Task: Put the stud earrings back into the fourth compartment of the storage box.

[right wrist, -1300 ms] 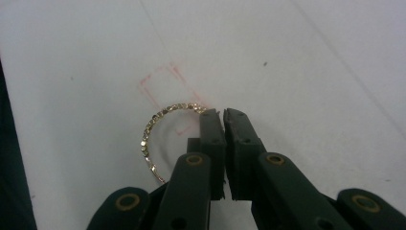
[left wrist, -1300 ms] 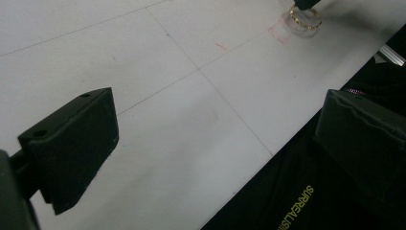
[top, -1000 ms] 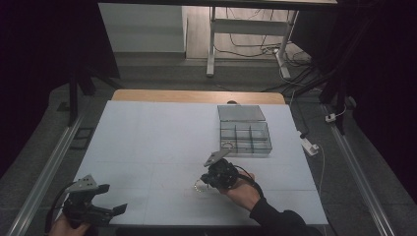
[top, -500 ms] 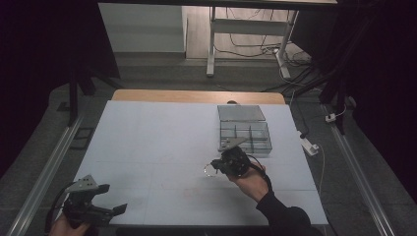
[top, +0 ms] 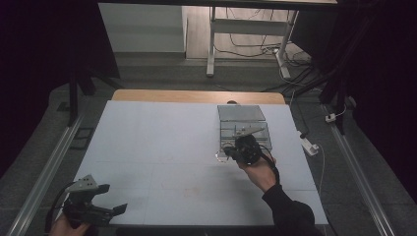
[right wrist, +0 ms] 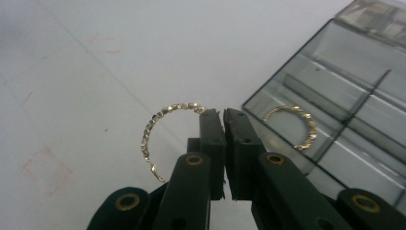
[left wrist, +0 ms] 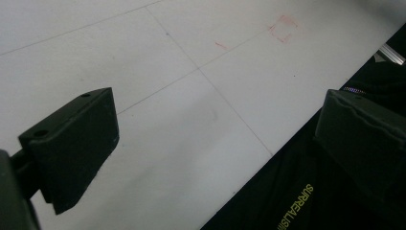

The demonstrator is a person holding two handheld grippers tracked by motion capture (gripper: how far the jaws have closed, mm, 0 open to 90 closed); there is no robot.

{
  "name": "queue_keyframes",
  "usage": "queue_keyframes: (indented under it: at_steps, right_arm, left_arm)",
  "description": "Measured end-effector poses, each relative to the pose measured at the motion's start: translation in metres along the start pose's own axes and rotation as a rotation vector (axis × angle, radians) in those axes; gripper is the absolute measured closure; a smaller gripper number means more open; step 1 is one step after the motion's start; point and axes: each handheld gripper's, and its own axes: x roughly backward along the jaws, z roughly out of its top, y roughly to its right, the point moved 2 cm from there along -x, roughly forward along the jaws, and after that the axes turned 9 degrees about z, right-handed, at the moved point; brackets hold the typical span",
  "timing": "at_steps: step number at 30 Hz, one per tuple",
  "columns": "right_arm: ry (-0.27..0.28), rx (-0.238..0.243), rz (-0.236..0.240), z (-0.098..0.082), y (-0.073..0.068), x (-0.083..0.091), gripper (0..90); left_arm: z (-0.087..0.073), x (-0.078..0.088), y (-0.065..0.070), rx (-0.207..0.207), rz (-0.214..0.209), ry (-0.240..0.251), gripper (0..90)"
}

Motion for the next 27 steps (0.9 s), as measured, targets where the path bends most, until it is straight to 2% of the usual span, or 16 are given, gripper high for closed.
queue_keyframes:
  at_steps: [13,24,27]
  right_arm:
    - [0.064,-0.053,-0.071,0.009,0.028,0.002,86.6]
    - [0.059,-0.073,-0.138,0.014,0.051,-0.011,86.6]
    - [0.039,-0.080,-0.150,0.013,0.057,-0.016,86.6]
  left_arm:
    - [0.000,-0.001,0.000,0.004,-0.001,-0.004,1.2]
    - [0.000,-0.001,-0.001,0.009,-0.001,-0.007,1.3]
    - [0.000,-0.001,-0.001,0.011,0.000,-0.007,1.2]
